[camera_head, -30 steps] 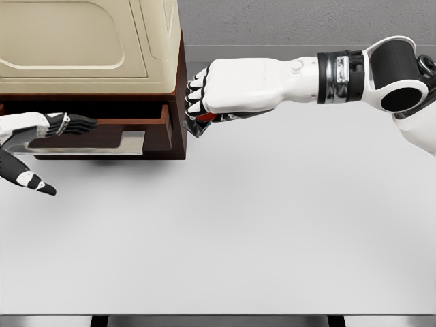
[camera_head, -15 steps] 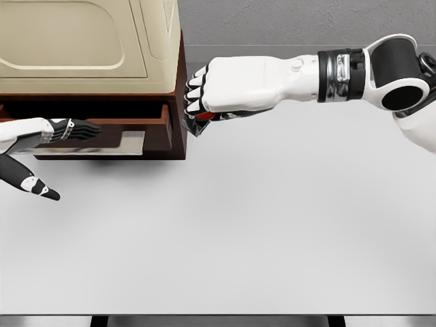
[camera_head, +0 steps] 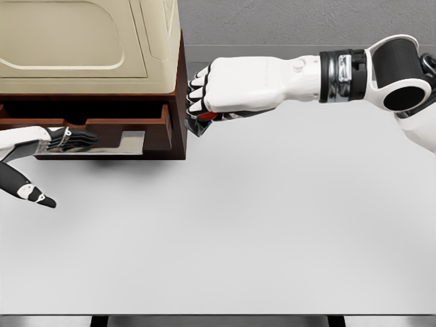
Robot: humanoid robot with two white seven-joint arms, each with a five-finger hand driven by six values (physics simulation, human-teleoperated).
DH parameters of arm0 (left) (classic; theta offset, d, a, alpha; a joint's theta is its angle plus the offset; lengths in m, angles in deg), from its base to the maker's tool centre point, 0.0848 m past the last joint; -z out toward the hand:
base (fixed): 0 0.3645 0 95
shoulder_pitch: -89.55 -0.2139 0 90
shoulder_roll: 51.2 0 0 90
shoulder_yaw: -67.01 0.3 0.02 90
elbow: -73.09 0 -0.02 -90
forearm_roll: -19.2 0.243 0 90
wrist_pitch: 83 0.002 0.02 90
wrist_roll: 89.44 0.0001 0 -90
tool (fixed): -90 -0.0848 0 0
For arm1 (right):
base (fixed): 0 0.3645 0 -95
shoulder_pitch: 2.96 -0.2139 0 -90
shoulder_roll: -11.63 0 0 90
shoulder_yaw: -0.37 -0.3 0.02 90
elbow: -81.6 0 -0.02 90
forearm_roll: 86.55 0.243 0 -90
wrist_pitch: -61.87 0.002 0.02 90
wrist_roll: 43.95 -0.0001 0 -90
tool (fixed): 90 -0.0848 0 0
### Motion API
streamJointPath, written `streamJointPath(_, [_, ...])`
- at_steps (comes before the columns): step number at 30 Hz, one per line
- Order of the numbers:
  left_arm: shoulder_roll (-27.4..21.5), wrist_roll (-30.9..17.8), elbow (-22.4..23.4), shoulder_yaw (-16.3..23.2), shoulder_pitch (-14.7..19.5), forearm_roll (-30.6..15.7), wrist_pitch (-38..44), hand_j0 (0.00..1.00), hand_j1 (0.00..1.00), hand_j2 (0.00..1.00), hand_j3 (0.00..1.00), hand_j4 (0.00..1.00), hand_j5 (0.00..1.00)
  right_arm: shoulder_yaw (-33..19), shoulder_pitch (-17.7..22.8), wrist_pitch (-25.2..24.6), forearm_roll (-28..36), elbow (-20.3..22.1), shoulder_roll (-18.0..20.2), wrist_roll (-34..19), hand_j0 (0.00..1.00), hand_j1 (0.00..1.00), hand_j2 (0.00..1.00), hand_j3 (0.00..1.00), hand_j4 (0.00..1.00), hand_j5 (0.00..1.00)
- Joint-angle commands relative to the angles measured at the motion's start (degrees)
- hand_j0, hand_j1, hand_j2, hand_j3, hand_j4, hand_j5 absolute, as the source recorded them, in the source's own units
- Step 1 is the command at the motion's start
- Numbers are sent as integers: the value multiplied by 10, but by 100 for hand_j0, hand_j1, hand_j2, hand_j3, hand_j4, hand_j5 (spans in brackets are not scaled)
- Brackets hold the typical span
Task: Open the cabinet drawer with left arm, and place a switch into the drawer with right arm
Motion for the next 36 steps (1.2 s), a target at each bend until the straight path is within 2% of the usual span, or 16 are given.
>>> streamJointPath(1, [-9,0,1,0,0,4,1,100,100,100,100,100,100,-1,0,-2,3,0,1,0,47,47,47,47,47,47])
streamJointPath(21, [-16,0,1,1,-48,5,1,100,100,100,100,100,100,-3,0,-2,4,3,10,0,47,47,47,47,47,47])
streamJointPath(36, [-48,0,1,1,-47,5,14,100,100,100,100,100,100,-3,-4,-2,7,4,4,0,47,47,47,47,47,47])
